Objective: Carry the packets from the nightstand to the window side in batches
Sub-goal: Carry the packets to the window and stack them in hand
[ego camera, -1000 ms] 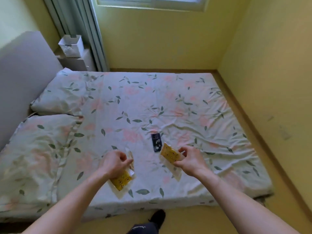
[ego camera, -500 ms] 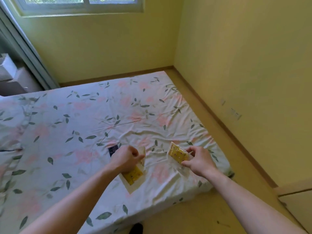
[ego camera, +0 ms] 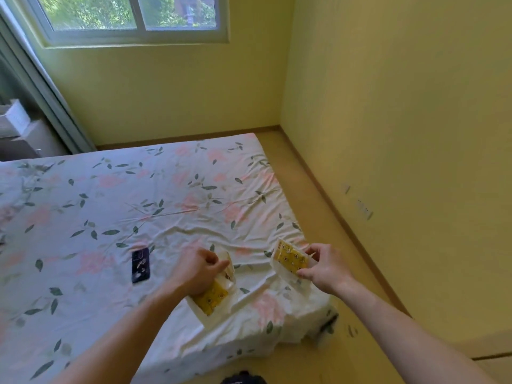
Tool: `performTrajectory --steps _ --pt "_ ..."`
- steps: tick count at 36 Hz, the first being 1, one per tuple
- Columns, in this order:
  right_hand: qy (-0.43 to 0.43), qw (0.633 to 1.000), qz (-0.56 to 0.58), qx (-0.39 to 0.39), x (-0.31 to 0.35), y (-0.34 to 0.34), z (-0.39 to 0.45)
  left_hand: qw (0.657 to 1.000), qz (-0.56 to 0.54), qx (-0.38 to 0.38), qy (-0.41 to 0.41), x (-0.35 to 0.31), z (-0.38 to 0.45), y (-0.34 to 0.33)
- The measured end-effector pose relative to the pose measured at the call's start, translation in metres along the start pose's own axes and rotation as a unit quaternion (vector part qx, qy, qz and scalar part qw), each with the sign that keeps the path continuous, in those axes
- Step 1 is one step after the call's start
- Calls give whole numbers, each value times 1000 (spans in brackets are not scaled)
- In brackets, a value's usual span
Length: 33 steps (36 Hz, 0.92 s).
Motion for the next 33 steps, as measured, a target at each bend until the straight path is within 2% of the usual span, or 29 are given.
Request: performTrajectory --steps 8,11,18,24,27,33 --pt "7 1000 11 -4 -52 74 64 999 15 -31 5 -80 61 -30" --pt "-2 1000 7 -17 -73 109 93 1000 13 -18 4 -119 96 -48" --pt "-8 999 22 -35 -118 180 155 999 9 -7 -31 -219 163 -82" --pt "13 999 21 -28 -143 226 220 997 50 -31 -45 -297 207 -94" --pt "26 999 26 -13 -153 246 258 995 82 -44 -36 -329 228 -99" --pt "71 997 37 15 -172 289 331 994 62 -85 4 -377 273 -117"
Point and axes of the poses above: each hand's wrist, its own z-axis towards the middle knuckle, its own y-axis out of the back of the hand, x = y × z, the point moved 10 cm from there along z, towards the middle knuckle, and after that the axes turned 2 degrees about -y, right-handed, at the moved point
